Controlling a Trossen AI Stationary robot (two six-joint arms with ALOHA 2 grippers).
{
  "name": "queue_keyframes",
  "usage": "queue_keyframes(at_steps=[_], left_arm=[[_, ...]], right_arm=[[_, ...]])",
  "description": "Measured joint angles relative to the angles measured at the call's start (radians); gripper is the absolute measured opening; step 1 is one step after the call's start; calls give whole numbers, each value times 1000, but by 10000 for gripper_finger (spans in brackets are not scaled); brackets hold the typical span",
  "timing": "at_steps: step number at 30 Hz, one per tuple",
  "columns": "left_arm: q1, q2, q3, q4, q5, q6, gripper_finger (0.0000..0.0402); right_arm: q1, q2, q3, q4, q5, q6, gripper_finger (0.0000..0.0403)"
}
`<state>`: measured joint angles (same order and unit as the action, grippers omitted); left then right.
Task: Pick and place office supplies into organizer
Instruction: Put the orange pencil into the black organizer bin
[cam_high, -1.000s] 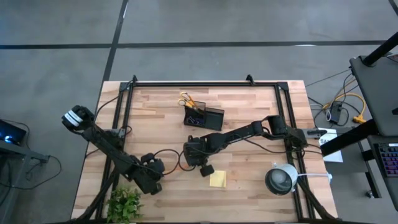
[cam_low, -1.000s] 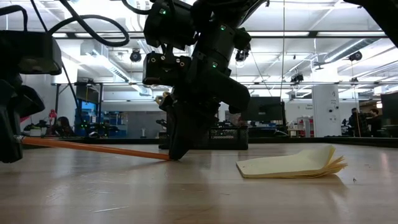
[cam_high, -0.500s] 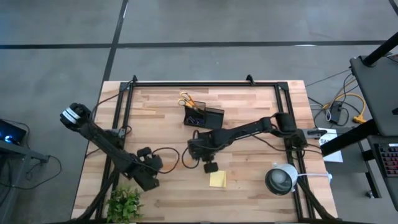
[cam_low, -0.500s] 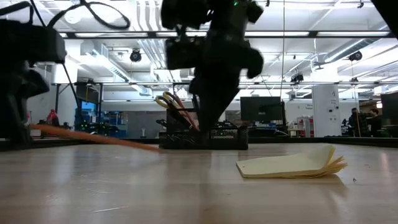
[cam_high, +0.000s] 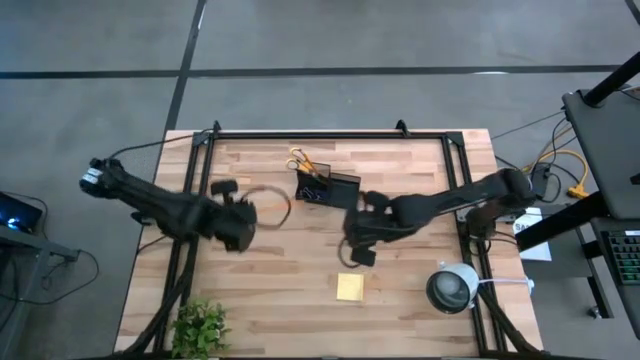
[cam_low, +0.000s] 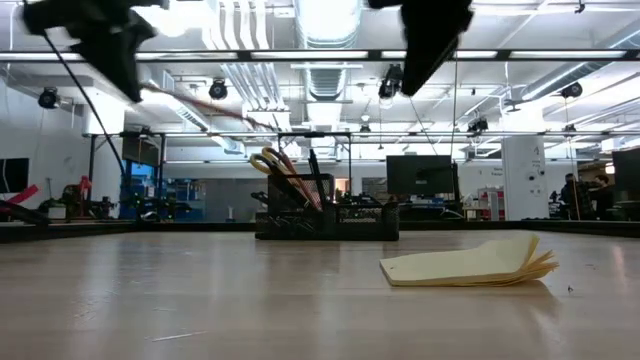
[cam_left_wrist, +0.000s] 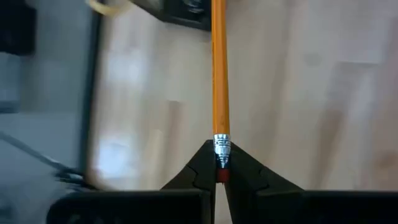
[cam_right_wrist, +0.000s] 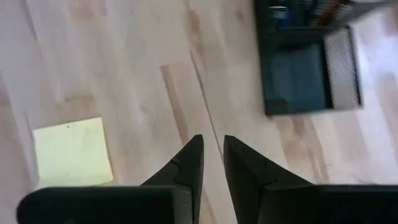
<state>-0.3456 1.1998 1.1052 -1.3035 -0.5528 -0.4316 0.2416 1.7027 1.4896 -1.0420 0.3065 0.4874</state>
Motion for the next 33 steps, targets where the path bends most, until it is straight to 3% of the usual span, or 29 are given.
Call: queue_keyframes(at_steps=[3,6,13,16,22,33], left_arm=[[144,4,94,-32,9,191,0],[305,48,211,-60,102,302,0],[552,261,499,-199,358,345,0],[612,376,618,-279,419,364,0],[673,536,783,-263,470,436,0],[709,677,794,-267,485,449,0]], right_arm=[[11,-79,-63,1,19,99,52],[17,-140,-118,6,42,186,51],[26,-182,-191,56,63,239,48],[29,-172,-192,79,64,231,48],[42,-147,-194,137,65,209,48],[64,-147,-209,166,119,208,48]])
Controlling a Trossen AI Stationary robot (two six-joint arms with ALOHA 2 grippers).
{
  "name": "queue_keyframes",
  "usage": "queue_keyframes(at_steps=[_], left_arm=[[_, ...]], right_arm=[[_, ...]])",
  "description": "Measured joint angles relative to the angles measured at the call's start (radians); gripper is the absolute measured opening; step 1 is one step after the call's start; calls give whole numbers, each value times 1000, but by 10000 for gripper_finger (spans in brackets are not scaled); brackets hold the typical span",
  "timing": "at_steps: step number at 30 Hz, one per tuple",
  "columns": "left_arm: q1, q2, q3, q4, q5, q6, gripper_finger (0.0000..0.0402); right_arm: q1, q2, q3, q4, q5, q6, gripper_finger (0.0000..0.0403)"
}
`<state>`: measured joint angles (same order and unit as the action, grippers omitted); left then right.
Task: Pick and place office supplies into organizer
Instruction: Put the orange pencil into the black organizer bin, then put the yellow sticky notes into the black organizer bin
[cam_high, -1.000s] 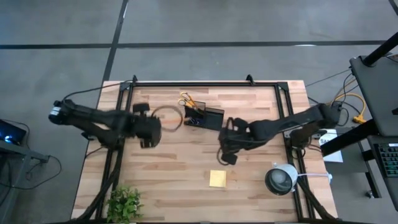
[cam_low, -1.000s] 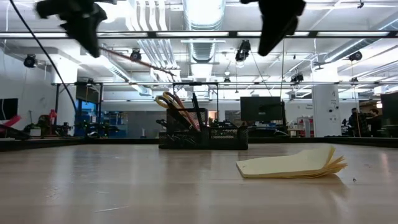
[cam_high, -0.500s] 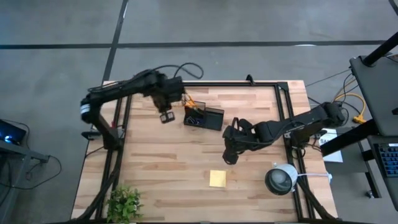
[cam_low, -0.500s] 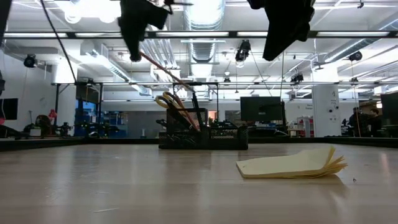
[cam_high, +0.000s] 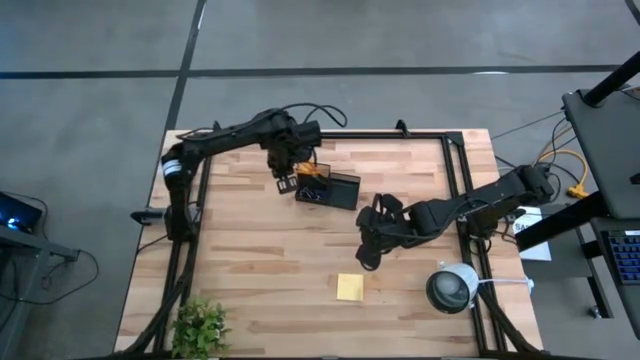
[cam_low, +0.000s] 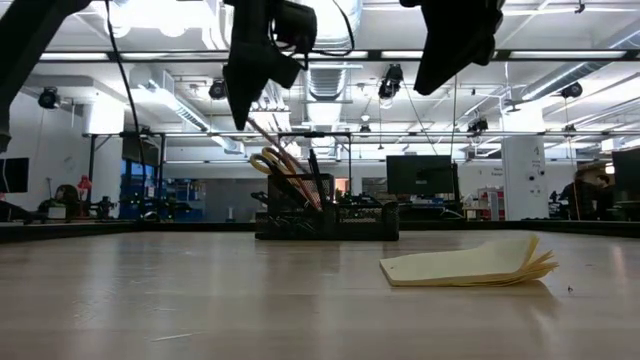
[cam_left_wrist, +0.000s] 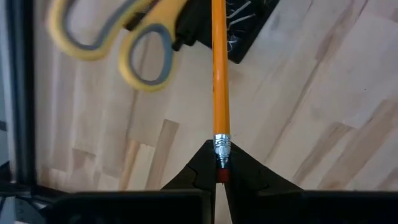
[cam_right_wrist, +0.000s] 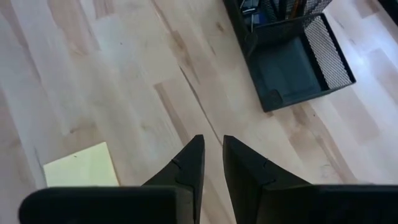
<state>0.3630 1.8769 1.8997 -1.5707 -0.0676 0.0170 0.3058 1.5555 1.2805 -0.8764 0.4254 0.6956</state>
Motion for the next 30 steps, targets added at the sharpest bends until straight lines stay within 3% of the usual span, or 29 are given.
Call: queue_keyframes(at_steps=[10,17,30], left_arm=[[6,8,-27,-2,21,0,4],[4,37,-39,-2,-213,19,33],[-28,-37,-8,57,-259,34,105]], right_arm=[[-1,4,-44,6,23,-8,48],[-1,4,-65,82,24,-11,48],[-12,4,-92,140,38,-31,48]])
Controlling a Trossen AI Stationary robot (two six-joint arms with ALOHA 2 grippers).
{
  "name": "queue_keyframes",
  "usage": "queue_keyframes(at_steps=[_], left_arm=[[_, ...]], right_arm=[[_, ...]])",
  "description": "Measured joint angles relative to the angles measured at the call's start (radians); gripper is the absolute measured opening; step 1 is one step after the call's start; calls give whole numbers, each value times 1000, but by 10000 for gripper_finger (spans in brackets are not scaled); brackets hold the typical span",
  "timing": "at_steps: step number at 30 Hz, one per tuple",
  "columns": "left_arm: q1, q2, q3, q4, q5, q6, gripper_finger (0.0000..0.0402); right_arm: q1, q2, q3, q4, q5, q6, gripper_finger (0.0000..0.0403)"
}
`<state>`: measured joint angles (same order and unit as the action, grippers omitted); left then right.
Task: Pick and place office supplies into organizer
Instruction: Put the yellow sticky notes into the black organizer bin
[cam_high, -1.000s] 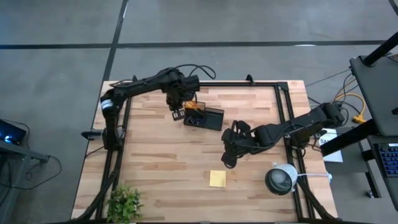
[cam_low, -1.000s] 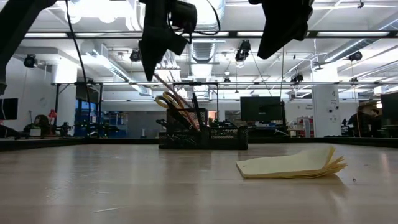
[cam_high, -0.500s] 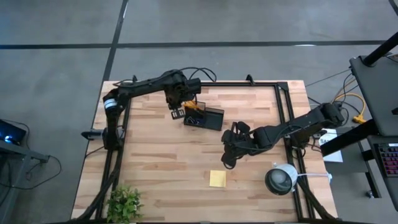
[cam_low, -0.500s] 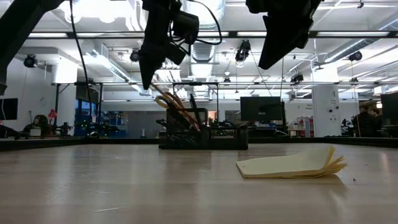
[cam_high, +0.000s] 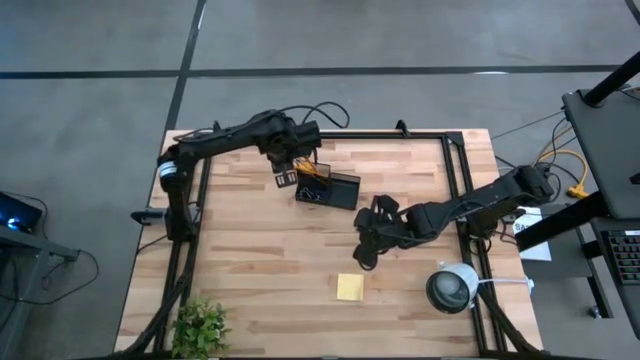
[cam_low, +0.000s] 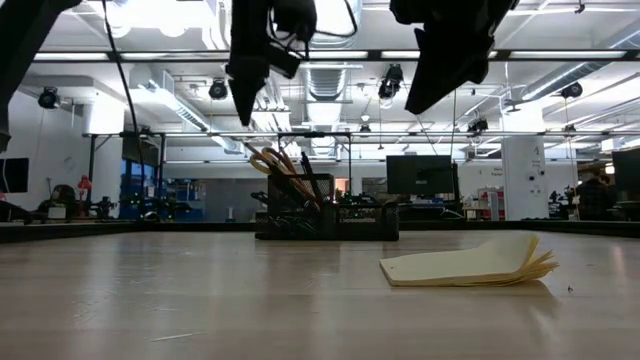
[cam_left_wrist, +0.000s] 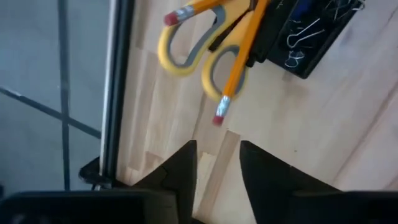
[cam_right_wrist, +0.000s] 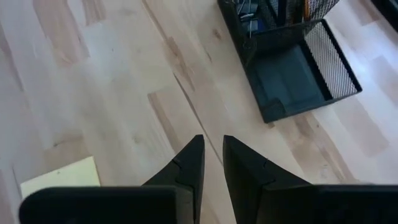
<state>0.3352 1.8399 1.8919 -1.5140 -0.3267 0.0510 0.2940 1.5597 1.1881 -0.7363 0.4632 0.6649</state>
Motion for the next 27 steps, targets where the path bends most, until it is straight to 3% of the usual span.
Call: queue_keyframes(at_steps=[6,12,16,21,27], left_arm=[[-45,-115,-16,-27,18,-131,131],[-86,-266,-173,102,43,-237,132],[-31,-339,-348,210,111,-344,132],[69,-413,-536,464,192,-459,132],[181,-433,-604,557,179,-516,132]], right_arm=[[-59,0,-8,126,-52,-71,44],[-175,0,27,173,-68,-138,33],[-207,0,70,170,-68,-219,33],[-210,0,105,164,-68,-270,33],[-207,0,110,145,-69,-268,33]])
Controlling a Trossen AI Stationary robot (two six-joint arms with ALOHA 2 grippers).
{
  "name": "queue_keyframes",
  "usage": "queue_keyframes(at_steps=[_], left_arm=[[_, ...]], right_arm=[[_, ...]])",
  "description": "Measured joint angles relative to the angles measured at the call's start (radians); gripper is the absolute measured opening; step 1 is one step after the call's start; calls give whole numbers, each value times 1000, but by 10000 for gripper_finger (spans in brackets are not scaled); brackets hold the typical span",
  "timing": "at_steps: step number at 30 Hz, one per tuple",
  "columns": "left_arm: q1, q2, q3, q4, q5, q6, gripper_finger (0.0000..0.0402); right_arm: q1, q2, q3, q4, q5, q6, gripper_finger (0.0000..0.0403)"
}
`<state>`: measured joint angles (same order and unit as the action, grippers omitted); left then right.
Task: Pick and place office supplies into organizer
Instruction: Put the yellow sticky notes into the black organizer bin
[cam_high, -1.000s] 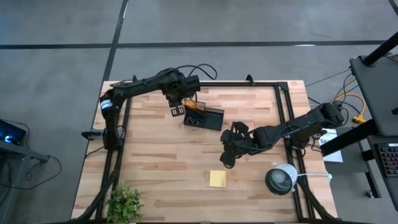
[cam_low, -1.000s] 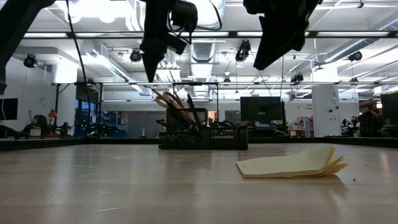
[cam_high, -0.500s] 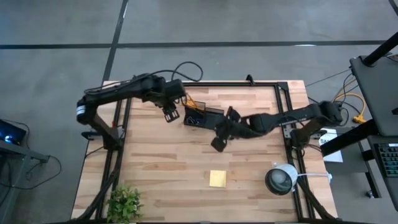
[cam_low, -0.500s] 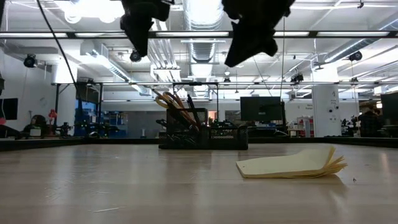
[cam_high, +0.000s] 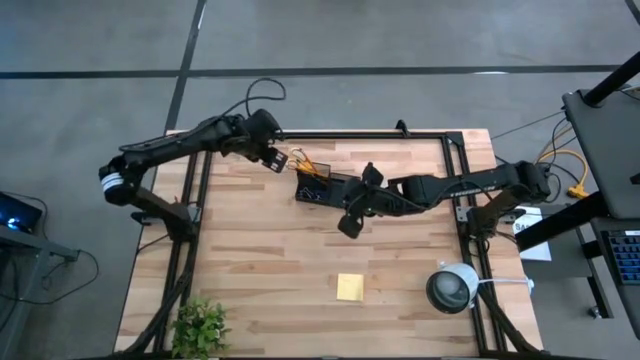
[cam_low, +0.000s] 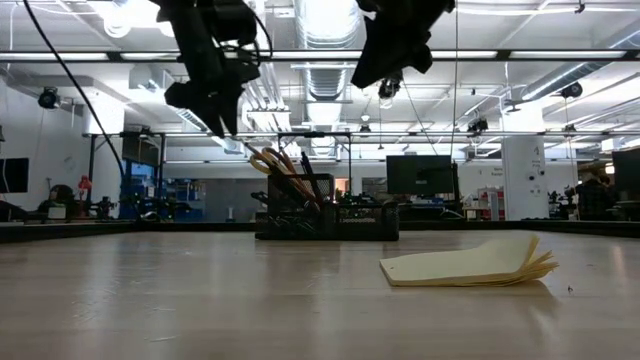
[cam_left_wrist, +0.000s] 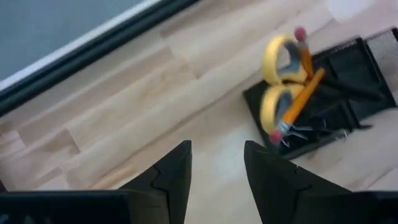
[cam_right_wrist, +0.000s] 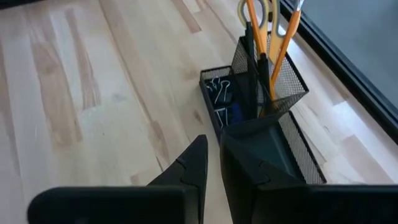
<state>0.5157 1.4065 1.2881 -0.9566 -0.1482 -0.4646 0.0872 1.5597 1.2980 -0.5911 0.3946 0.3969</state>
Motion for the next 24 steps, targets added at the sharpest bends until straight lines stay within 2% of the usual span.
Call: queue_keyframes(at_steps=[6,12,17,19,24], left_arm=[[21,52,-4,13,23,27,132],[10,110,-4,71,94,34,132],[-4,94,3,171,135,35,132],[-5,90,13,169,159,49,132],[-6,74,27,124,145,92,132]], right_arm=[[0,0,0,-11,1,-5,33],[0,0,0,-11,6,-8,33],[0,0,0,-25,27,-9,33],[-1,0,0,-42,29,-12,33],[-1,0,0,-68,52,-16,33]])
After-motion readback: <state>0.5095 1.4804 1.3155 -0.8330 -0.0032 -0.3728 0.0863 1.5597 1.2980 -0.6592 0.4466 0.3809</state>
